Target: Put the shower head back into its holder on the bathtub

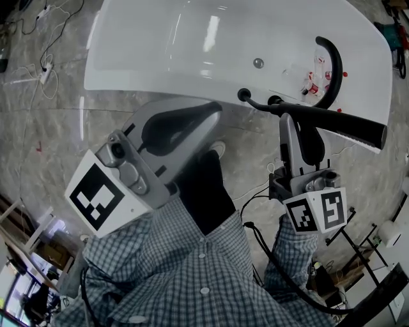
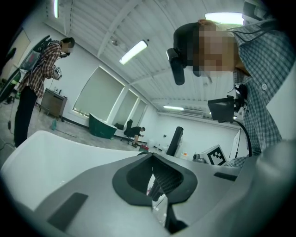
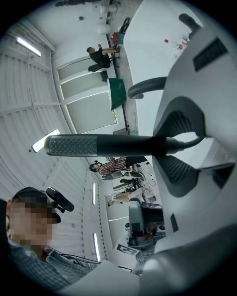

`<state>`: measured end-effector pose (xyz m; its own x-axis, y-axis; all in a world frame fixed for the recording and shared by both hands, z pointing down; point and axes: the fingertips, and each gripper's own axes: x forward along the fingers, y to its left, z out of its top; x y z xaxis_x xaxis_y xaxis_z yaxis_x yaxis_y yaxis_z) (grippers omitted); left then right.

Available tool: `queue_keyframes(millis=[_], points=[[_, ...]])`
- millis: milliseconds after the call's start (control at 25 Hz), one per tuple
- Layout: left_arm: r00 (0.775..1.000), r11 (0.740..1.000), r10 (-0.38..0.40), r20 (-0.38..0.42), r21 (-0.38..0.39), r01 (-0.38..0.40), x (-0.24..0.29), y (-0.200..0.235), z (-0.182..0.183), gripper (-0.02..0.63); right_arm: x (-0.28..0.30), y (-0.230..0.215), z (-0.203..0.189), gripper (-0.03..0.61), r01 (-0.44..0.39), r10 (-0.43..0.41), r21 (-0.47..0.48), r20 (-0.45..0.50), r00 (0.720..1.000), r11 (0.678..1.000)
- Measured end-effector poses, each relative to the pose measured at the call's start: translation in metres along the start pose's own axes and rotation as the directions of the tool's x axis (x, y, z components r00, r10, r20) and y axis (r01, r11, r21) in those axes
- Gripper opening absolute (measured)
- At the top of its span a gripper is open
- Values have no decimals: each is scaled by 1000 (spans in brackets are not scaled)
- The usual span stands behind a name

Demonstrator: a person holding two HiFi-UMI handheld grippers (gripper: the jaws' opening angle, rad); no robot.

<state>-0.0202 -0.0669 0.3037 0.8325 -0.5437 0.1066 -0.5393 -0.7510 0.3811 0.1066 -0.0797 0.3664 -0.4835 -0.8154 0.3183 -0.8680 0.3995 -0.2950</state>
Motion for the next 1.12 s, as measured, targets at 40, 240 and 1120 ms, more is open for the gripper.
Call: queue_keyframes(millis=[40,240,1120], points=[[1000,1000,9,0,-5,-9,0,4,-3,8,3,-2,-3,121,-2,2,3,-3,1000,1000],[1000,999,31,-4,-10,-31,-9,-3,-2,8,-8,3,1,121,-6,6,-8,-9,1000,1000],[998,998,65,12,-21,-65,5,20,-28,8,23,-21,-52,121,-35,33,-23,-78,996,999]])
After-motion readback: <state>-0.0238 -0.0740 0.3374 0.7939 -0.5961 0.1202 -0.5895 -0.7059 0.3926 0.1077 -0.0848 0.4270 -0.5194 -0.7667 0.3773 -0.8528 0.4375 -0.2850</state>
